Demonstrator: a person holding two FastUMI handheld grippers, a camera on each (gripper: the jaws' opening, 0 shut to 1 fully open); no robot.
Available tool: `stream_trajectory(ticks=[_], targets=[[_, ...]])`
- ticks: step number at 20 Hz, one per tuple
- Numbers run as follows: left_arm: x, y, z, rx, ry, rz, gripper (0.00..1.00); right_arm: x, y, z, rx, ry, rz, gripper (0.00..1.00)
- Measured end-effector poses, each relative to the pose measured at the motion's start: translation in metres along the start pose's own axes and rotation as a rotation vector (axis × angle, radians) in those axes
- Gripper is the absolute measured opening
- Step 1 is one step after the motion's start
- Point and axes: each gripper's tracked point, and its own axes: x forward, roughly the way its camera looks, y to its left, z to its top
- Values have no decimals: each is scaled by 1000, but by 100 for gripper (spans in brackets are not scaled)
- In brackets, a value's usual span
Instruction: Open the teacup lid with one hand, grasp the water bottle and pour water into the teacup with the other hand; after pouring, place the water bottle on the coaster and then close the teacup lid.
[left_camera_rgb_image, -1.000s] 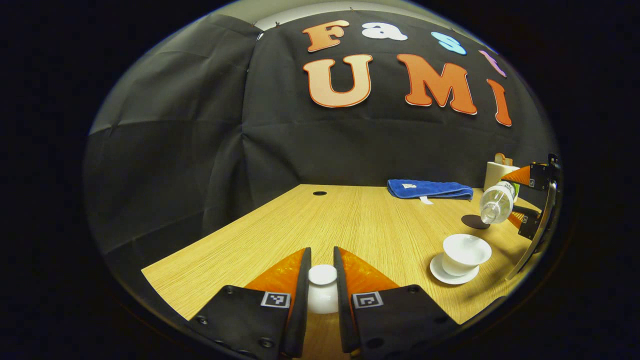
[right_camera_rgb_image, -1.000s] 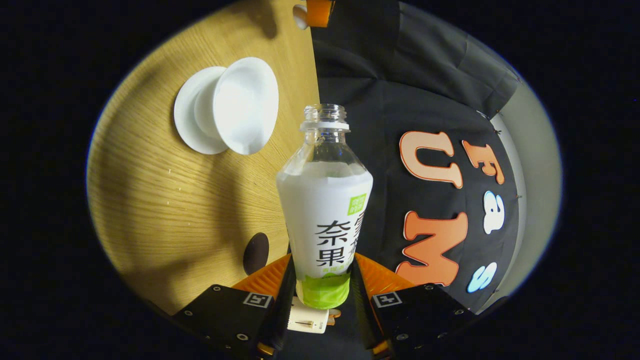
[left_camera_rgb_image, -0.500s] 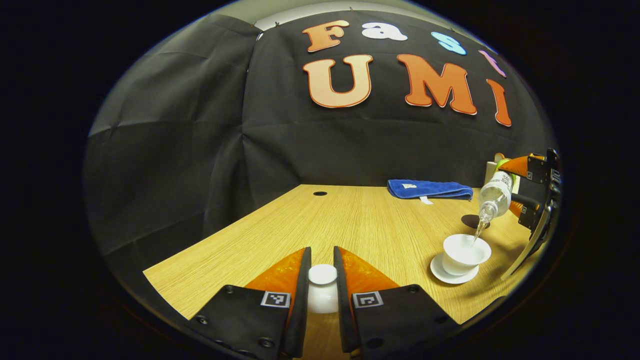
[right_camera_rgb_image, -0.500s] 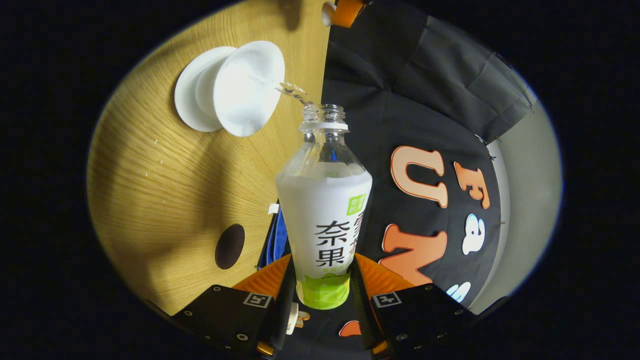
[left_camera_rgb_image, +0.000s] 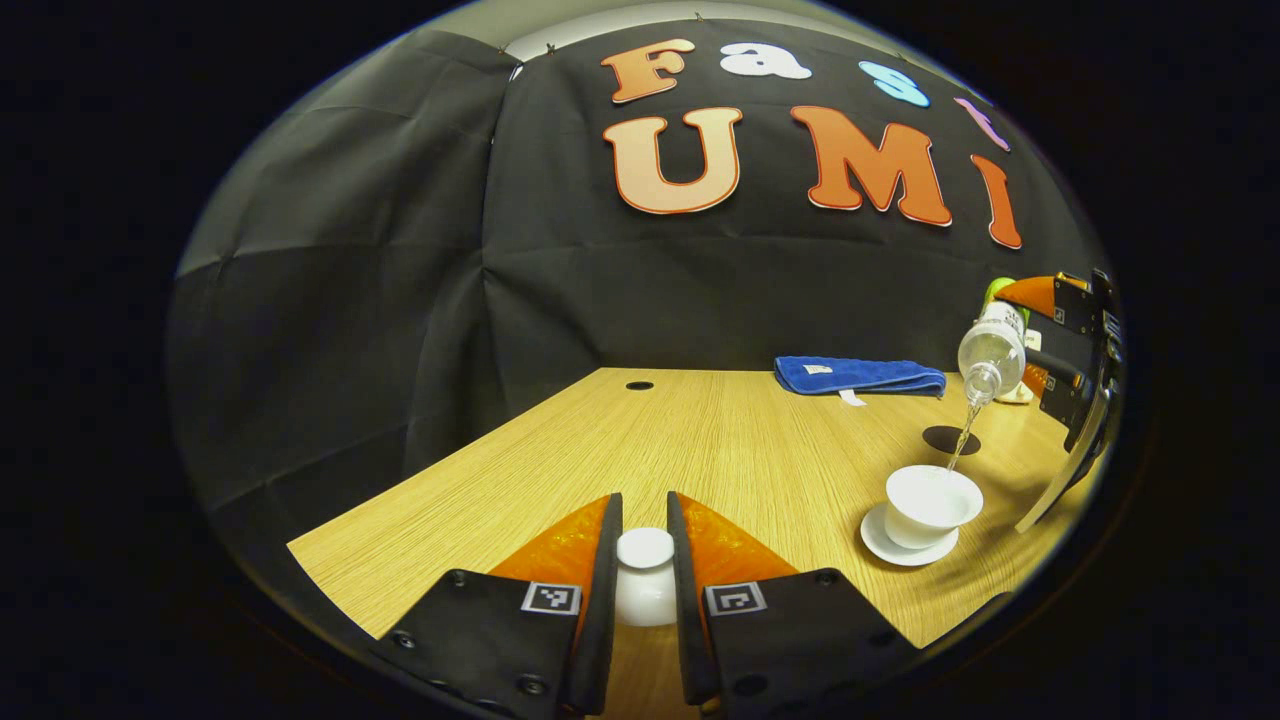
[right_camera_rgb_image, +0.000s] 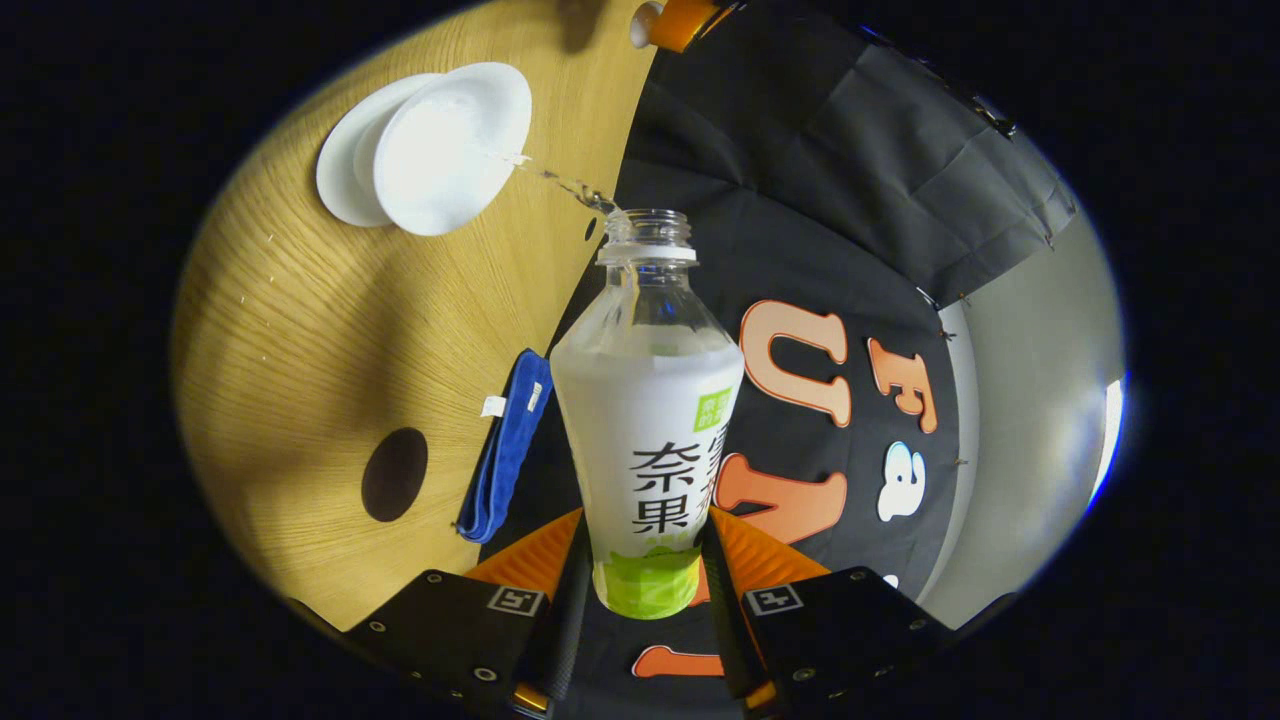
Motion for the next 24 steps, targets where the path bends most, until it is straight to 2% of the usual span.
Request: stream_trajectory(ticks=[1,2,7,10,11,12,18,24], targets=[[-2,1,0,1,1,0,31,1,-3,0,-7,-3,-13,55],[-1,0,-1,2,1,-1,31,1,-6,-1,-10,-4,-23,58],[-1,4,0,4,2,3,31,6,-28,-6,-49,-7,-93,58],[-1,2,-1,2,4,-1,31,8,-47,-10,-88,-10,-168,58],[0,2,-3,2,7,-2,31,9,-52,-9,-110,-12,-193,55],[-1,0,-3,1,10,-5,31,10,-55,-10,-122,-12,-209,58],[0,0,-3,4,9,-5,31,10,-55,-7,-147,-19,-232,58],[-1,-6,-1,33,0,-16,31,9,-23,19,-187,-83,-192,58]])
